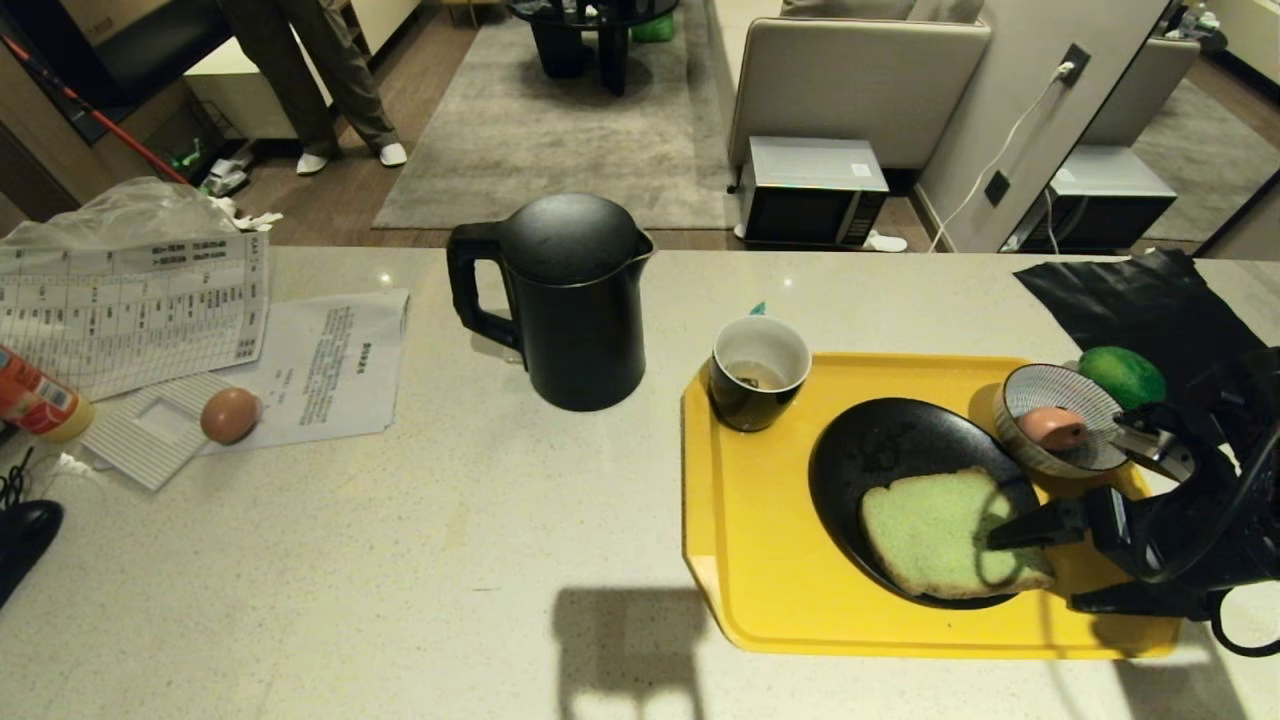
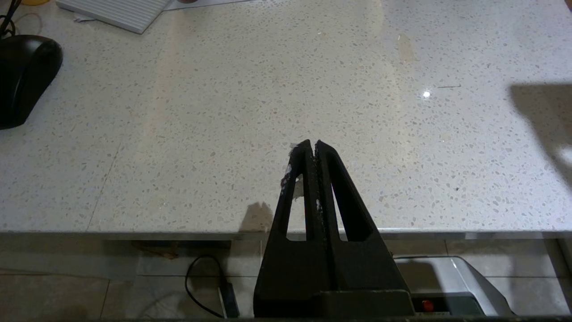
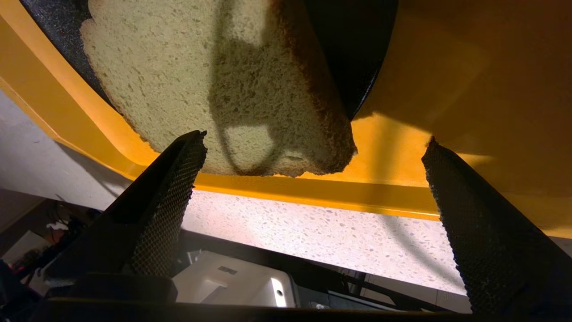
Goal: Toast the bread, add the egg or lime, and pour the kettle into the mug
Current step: Pick up the bread slice
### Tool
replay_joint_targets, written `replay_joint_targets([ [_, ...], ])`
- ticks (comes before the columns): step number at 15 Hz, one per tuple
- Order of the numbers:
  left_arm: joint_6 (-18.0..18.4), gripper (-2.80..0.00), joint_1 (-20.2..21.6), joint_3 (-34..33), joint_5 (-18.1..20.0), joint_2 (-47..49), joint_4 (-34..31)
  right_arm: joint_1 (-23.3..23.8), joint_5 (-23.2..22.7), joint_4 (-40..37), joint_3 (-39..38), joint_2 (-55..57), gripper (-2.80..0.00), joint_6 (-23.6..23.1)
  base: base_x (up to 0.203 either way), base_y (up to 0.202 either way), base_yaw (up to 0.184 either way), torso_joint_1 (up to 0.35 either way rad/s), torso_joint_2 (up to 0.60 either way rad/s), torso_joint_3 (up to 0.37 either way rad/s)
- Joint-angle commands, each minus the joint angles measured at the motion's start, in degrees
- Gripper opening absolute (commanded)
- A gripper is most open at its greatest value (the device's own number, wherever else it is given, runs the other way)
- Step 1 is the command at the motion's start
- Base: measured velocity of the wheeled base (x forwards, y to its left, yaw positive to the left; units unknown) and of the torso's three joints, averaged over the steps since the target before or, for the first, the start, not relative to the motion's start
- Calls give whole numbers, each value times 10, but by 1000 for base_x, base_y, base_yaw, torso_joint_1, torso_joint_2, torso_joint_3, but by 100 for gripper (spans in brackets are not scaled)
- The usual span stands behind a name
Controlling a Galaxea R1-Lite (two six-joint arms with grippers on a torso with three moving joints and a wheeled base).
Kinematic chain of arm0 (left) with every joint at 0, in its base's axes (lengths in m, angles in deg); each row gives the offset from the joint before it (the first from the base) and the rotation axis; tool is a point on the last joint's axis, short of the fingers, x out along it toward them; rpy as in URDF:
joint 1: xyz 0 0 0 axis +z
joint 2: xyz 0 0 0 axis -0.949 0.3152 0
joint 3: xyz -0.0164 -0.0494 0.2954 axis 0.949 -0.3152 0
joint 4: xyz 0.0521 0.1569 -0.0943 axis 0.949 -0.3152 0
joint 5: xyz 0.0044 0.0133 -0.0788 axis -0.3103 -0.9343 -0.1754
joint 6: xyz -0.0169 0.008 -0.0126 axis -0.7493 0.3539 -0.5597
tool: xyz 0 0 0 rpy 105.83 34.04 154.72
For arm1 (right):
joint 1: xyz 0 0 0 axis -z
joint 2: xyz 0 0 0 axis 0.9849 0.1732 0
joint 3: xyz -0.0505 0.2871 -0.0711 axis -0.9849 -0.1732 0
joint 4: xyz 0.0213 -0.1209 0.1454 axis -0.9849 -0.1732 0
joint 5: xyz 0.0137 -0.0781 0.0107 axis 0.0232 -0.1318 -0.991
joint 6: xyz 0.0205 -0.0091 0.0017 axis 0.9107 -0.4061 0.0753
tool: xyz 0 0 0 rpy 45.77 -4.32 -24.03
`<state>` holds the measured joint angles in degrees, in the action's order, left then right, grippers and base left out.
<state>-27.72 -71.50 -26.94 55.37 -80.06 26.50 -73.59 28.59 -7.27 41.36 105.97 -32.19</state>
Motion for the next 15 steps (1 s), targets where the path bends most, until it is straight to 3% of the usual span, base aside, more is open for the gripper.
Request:
replay_joint_targets([
  [1,0,-280,0,0,0,0,0,-8,-2,-2,0,8,0,2,0,0,0,0,0,0],
  [15,0,-280,0,0,0,0,0,-27,-1,-2,19,22,0,6,0,0,0,0,0,0],
])
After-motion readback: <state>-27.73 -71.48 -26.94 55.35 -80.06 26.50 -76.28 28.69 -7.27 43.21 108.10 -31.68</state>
